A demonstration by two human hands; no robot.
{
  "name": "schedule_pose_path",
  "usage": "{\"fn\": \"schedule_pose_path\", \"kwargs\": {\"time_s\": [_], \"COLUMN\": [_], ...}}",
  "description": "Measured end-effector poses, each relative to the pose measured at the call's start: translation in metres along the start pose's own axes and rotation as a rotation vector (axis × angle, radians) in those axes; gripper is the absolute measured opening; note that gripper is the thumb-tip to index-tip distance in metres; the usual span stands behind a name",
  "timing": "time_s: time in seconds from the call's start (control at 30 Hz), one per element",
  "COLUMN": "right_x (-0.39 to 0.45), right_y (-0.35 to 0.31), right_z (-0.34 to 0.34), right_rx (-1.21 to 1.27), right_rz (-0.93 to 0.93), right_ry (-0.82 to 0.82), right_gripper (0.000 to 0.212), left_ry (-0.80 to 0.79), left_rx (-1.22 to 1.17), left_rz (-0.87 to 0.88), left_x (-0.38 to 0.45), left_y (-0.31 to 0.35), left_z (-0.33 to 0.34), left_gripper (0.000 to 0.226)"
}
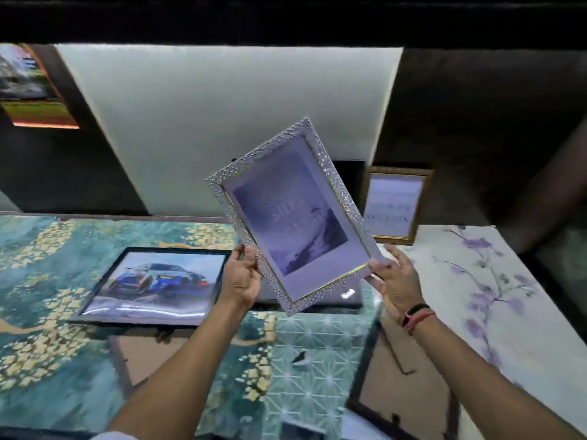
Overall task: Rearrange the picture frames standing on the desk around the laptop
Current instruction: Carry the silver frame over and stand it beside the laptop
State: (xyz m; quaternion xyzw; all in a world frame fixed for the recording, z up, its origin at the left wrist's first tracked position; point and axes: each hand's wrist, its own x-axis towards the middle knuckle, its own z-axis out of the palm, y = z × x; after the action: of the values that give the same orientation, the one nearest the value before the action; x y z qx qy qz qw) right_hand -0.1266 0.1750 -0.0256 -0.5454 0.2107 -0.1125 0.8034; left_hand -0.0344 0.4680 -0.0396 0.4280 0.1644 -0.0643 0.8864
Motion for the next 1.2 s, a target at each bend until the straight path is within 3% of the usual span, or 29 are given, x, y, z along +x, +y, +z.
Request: {"fn": "schedule_pose_path", "kwargs": {"time_s": [0.1, 0.23, 0.33, 0.63, 0.77, 0.93, 1.03, 1.1, 1.2], "right_x": [0.009, 0.014, 0.035, 0.124, 0.168, 0.209, 0.226, 0.23, 0.236], "right_y": [-0.036, -0.071, -0.083, -0.124, -0.13, -0.14, -0.143, -0.144, -0.142], "right_z": [-0.063, -0.131, -0.176, -0.262, -0.295, -0.326, -0.336, -0.334, -0.33], "right_rx": [-0.32, -0.537, -0.569, -0.454, -0.459, -0.576, -0.581, -0.563, -0.511], "right_rz": [-0.118, -0.257, -0.275, -0.224, -0.199, -0.252, -0.227, -0.22, -0.218], "right_ry": [-0.023, 0.026, 0.124, 0.256, 0.253, 0.21, 0.23, 0.227, 0.217], "right_gripper": [0.032, 0.037, 0.042, 0.036, 0.048, 0.048, 0.046, 0.046, 0.047], "left_ry": [-0.006, -0.089, -0.171, -0.268, -0.313, -0.232, -0.184, -0.152, -0.111], "left_rx": [0.056, 0.163, 0.296, 0.542, 0.555, 0.581, 0.712, 0.778, 0.868], "left_rz": [0.045, 0.034, 0.073, 0.176, 0.141, 0.172, 0.219, 0.245, 0.288], "left_x": [-0.025, -0.049, -0.06, -0.045, -0.01, 0.028, 0.095, 0.124, 0.095], "left_y": [-0.037, -0.081, -0.106, -0.168, -0.195, -0.225, -0.268, -0.288, -0.273], "left_z": [0.055, 0.131, 0.189, 0.334, 0.361, 0.385, 0.374, 0.37, 0.383], "left_gripper": [0.025, 0.021, 0.013, 0.031, 0.029, 0.028, 0.049, 0.05, 0.039]}}
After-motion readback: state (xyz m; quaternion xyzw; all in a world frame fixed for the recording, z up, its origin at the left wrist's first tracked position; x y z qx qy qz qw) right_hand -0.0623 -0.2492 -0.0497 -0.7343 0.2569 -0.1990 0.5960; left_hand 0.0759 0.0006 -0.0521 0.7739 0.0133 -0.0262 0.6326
